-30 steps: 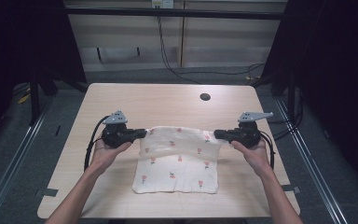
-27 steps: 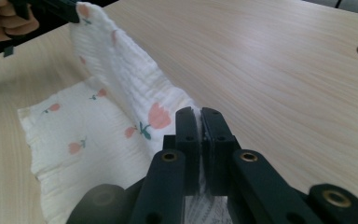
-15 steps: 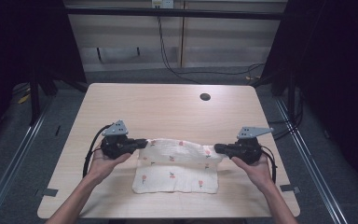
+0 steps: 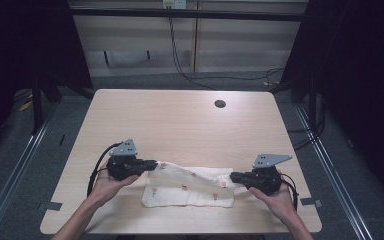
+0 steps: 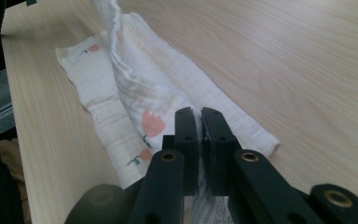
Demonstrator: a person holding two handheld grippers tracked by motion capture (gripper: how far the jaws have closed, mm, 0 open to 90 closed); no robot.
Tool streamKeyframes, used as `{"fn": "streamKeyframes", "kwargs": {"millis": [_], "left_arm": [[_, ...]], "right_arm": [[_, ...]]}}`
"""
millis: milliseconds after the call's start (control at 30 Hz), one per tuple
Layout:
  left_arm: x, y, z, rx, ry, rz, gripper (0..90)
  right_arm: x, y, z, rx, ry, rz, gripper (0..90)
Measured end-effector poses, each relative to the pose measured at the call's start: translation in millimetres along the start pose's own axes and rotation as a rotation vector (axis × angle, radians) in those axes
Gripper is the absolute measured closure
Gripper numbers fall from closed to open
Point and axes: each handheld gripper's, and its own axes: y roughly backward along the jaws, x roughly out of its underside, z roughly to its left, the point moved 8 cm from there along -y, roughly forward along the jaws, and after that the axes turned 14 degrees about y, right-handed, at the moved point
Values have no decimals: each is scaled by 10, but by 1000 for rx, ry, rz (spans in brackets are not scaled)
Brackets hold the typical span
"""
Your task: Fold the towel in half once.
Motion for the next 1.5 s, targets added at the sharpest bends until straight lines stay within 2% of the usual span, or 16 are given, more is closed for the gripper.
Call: {"fn": "streamKeyframes", "kwargs": {"millis": [67,133,267,300,367,500,767,833,900,1000,1133,1233,1333,1500], "left_arm": [[50,-7,-53,5,-3,5,863],[128,-31,-101,-5,-24,29,863],[265,-67,-170,24,-31,78,861],[290,-50,-171,18,-42,87,860],[348,-30,-170,21,-27,89,860],[517,-10,-178,14,-31,123,857],[677,-10,-230,22,-44,165,834],[688,3,-252,36,-37,161,815],[685,36,-251,33,-50,158,803],[642,91,-221,34,-33,128,804],[604,149,-198,49,-27,106,785],[576,200,-157,33,-17,87,768],[560,166,-115,20,5,84,769],[509,-28,-59,20,7,123,750]], "right_arm": [[18,12,21,-12,-3,0,854],[55,-10,51,-23,15,38,852],[111,-45,113,-42,16,55,850],[131,-50,127,-38,21,62,850],[162,-42,164,-46,15,60,844],[241,-10,217,-48,6,66,830],[392,48,405,-74,4,89,817],[404,55,441,-88,-3,89,808],[423,48,473,-97,5,99,795],[435,45,479,-84,15,116,753],[435,87,489,-78,-6,111,703],[425,108,473,-71,-11,112,684],[405,99,440,-69,-11,106,684],[328,45,350,-43,-8,102,678]]}}
